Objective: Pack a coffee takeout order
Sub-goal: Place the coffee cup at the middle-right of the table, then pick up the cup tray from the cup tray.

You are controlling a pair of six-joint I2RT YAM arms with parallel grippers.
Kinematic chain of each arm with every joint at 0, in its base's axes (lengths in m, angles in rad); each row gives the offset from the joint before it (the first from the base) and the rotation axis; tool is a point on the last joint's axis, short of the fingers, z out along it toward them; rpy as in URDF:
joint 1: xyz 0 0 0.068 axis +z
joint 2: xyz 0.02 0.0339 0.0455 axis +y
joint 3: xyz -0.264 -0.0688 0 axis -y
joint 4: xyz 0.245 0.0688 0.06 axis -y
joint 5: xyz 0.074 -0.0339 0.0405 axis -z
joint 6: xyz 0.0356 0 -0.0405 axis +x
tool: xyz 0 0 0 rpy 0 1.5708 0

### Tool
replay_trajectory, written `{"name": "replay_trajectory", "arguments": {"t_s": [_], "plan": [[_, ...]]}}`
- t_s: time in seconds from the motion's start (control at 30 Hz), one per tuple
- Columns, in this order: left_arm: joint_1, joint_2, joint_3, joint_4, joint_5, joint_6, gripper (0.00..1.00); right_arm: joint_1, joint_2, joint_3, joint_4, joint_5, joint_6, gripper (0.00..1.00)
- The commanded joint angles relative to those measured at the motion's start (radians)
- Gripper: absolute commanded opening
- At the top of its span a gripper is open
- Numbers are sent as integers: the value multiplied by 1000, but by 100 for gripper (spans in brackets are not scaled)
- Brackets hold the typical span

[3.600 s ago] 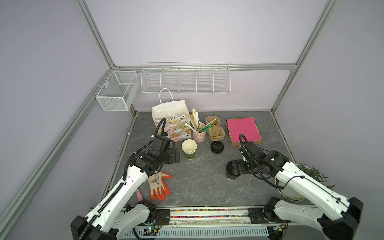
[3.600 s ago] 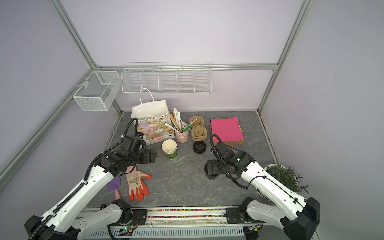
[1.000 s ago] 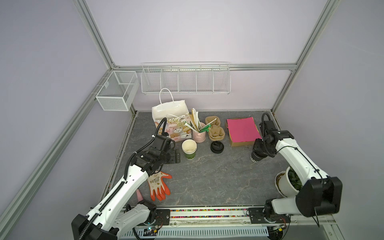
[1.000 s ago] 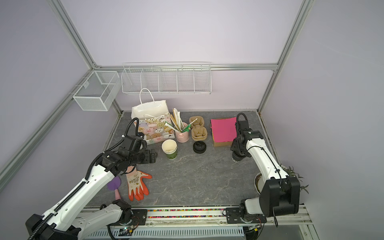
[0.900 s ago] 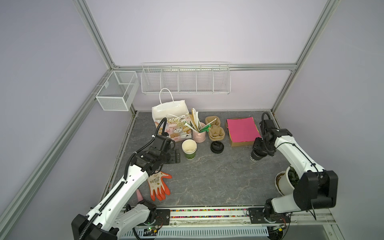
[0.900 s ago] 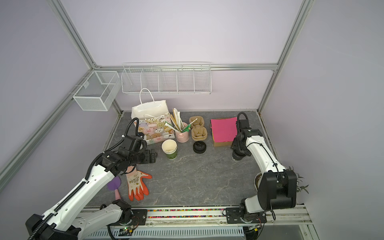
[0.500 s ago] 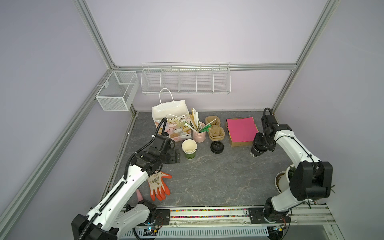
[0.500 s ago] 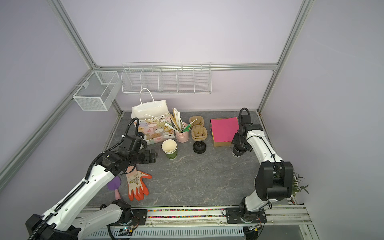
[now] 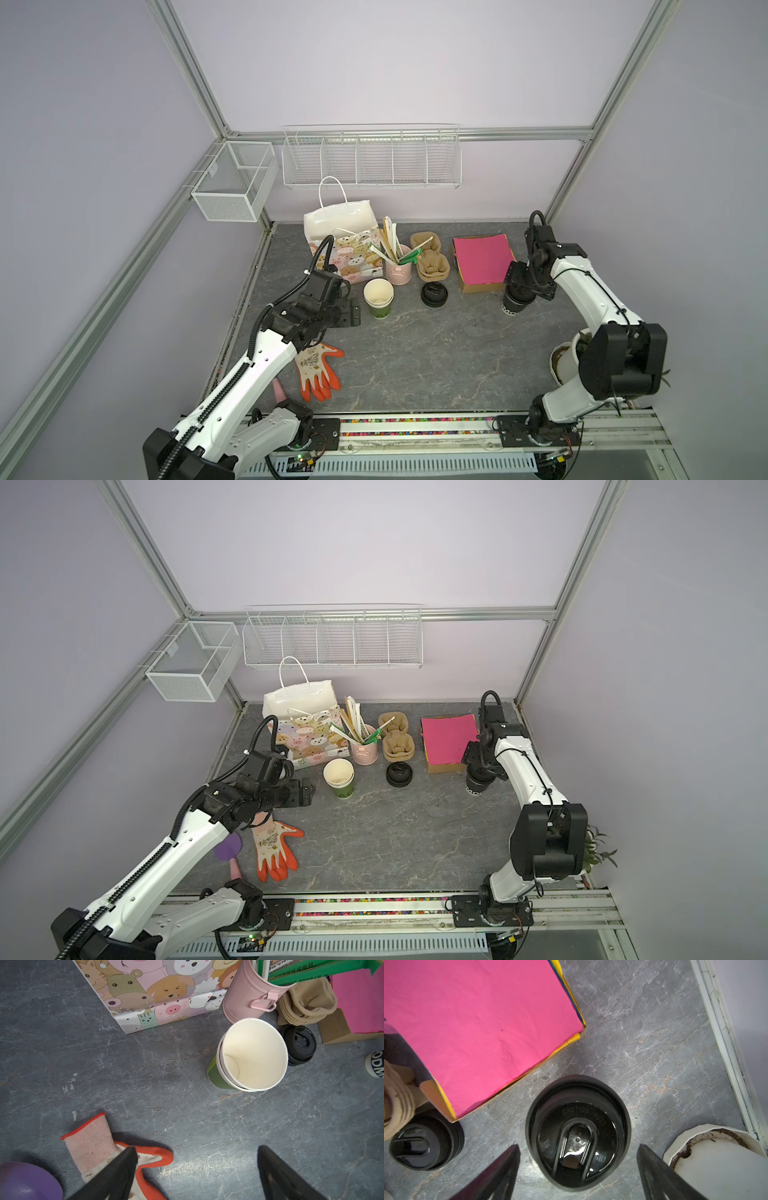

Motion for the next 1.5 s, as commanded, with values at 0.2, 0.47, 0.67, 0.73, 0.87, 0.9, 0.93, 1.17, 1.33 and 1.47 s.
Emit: {"name": "replay_trajectory", "arguments": {"t_s": [0.2, 0.47, 0.67, 0.73, 0.87, 0.9, 0.93, 1.17, 1.33, 1.47], "plan": [[6, -46, -6, 1, -27, 12, 91, 23, -39, 108, -51, -106, -27, 89], [6, -110, -4, 5, -93, 2, 91, 264, 29, 157, -12, -245, -27, 86], [6, -171, -6, 7, -163, -6, 90, 383, 196, 303, 55, -256, -39, 84], [6, -190, -8, 9, -182, -8, 91, 385, 259, 341, 90, -284, -43, 83], [6, -220, -13, 15, -209, -12, 91, 383, 408, 459, 99, -277, -77, 79], [6, -224, -16, 17, -210, -13, 91, 384, 439, 492, 89, -281, -81, 78], [6, -226, -16, 19, -212, -12, 91, 384, 469, 524, 85, -285, -87, 78], [6, -206, -13, 17, -204, -9, 91, 386, 627, 672, 98, -237, -106, 69], [6, -206, -14, 18, -207, -9, 91, 387, 685, 696, 140, -221, -120, 64], [6, -196, -15, 18, -205, -8, 91, 392, 721, 722, 162, -181, -133, 63]]}}
